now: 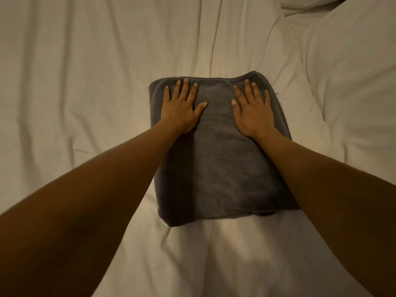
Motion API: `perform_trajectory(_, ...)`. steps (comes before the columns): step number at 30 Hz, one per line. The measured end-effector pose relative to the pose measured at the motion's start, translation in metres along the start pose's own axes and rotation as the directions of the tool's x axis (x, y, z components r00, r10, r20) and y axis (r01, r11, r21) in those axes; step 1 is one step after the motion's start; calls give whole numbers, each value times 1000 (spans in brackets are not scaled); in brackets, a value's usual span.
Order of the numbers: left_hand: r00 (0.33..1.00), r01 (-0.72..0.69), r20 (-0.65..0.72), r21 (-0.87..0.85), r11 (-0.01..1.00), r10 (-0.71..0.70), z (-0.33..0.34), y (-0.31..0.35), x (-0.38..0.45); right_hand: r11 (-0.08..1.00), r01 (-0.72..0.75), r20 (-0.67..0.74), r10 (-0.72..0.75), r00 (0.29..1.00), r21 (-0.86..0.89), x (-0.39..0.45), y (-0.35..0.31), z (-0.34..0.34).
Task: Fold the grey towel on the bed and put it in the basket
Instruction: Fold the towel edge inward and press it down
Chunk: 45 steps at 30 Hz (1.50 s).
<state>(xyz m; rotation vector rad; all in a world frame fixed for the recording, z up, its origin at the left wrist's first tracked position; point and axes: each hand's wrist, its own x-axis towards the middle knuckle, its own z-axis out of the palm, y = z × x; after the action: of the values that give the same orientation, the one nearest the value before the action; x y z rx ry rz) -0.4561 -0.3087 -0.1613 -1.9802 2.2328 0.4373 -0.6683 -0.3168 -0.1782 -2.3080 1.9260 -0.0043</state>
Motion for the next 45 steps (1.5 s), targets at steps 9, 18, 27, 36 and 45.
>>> perform_trajectory(9,980,-194,-48,13,981,195,-9,-21,-51,961,-209,63,201,978,183,-94,-43,-13)
perform_trajectory(18,958,-283,59,72,956,279,-12,-64,-118,974,-166,195,134,972,154,-184,-121,9)
perform_trajectory(27,978,-137,144,-83,987,148,37,43,-225,998,51,221,-55,974,22,-254,-40,9)
perform_trajectory(36,994,-14,-106,129,992,27,86,85,-230,979,180,139,-166,976,-97,-243,16,9)
perform_trajectory(45,974,-26,-220,116,993,51,104,74,-206,983,98,57,-90,994,-154,-226,6,21)
